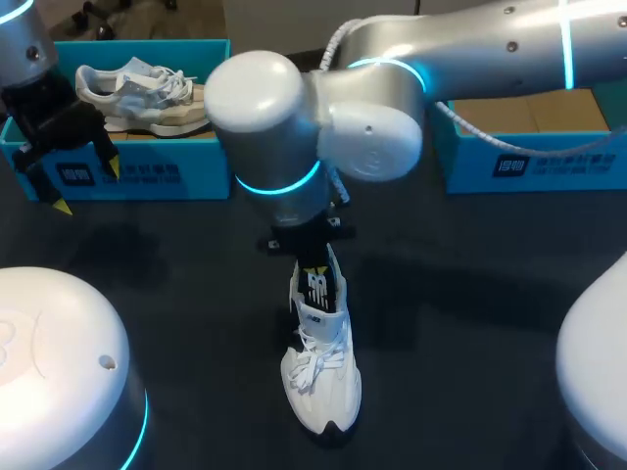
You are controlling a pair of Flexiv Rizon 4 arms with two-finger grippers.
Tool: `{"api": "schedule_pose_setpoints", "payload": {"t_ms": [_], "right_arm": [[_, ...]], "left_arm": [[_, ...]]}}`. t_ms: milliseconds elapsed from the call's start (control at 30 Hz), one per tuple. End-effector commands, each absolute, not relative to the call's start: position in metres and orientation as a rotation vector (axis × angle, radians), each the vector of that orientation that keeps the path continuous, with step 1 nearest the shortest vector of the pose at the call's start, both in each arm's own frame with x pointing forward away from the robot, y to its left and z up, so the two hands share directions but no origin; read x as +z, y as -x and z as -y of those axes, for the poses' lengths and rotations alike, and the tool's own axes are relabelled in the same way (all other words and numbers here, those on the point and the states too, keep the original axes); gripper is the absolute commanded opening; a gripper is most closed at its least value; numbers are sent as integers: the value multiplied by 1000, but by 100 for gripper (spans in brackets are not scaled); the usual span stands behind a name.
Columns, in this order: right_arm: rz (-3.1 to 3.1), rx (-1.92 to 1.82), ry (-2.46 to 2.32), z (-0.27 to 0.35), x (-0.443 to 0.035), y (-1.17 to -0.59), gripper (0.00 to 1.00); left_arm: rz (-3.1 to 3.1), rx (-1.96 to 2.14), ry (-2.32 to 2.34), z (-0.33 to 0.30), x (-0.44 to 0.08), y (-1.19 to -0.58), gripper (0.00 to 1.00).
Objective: Take the shoe out of the shoebox, open the shoe tongue, remove and reinsert the insole, then place the shoe into the shoebox
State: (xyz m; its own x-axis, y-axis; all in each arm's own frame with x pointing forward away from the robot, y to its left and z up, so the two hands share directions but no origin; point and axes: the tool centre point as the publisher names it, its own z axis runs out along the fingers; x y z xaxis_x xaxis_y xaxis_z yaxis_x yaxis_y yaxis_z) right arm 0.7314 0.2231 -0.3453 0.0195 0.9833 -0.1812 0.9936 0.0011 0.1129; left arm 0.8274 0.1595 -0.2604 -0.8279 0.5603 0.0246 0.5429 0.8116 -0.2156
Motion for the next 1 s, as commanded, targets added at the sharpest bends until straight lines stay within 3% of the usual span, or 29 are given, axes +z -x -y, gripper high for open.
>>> {"api": "schedule_pose_setpoints", "payload": {"t_ms": [33,1000], "right_arm": [[-1975,-200,-2071,-230,-362,-735,0],[-1984,-432,-1958,-205,-389,-736,0]], "left_arm": [[2905,303,888,-160,-260,-828,100],[2905,303,888,-160,-260,-828,100]]}}
